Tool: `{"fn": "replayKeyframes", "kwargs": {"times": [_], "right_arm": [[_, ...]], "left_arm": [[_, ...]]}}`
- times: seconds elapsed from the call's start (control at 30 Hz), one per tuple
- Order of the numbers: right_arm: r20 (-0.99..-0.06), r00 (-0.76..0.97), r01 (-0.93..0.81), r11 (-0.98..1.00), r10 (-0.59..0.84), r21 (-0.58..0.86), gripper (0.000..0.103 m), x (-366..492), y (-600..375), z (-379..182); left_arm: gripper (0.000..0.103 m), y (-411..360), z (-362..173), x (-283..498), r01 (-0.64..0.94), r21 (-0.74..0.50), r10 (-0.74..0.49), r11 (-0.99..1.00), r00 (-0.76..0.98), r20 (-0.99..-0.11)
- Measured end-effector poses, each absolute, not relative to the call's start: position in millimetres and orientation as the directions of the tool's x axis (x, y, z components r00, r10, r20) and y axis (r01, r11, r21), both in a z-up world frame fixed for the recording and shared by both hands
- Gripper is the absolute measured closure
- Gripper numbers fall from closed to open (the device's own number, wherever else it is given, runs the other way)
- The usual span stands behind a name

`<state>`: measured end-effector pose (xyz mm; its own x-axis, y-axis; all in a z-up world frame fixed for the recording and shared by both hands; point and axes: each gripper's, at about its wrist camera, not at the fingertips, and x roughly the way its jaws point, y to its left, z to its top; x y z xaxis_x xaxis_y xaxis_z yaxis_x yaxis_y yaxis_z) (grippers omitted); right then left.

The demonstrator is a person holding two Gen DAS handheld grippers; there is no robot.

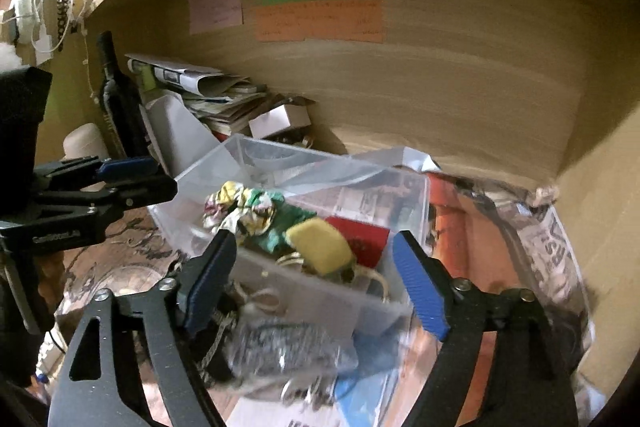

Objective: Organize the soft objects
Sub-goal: 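Grasp the silver mesh bag with the right gripper while the left gripper grasps the black chain bag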

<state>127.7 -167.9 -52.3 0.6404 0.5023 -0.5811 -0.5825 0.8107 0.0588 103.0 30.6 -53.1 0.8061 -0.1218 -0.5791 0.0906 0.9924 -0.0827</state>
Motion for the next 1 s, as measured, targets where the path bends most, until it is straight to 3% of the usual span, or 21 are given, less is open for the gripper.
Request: {"fn": "replayKeyframes", "kwargs": {"times": [0.7, 1.0], "right_arm": [[-0.673, 0.535, -0.543, 0.818, 0.510, 0.188, 0.024, 116, -181, -113], [-0.682, 0.508, -0.565, 0.801, 0.525, 0.196, 0.052, 116, -176, -119]], "left_arm": [[0.050, 18, -125, 113, 0.088, -0.198, -0.206, 0.976, 0.665, -0.718], [0.052, 15, -135, 121, 0.080, -0.212, -0.210, 0.974, 0.666, -0.715]]}}
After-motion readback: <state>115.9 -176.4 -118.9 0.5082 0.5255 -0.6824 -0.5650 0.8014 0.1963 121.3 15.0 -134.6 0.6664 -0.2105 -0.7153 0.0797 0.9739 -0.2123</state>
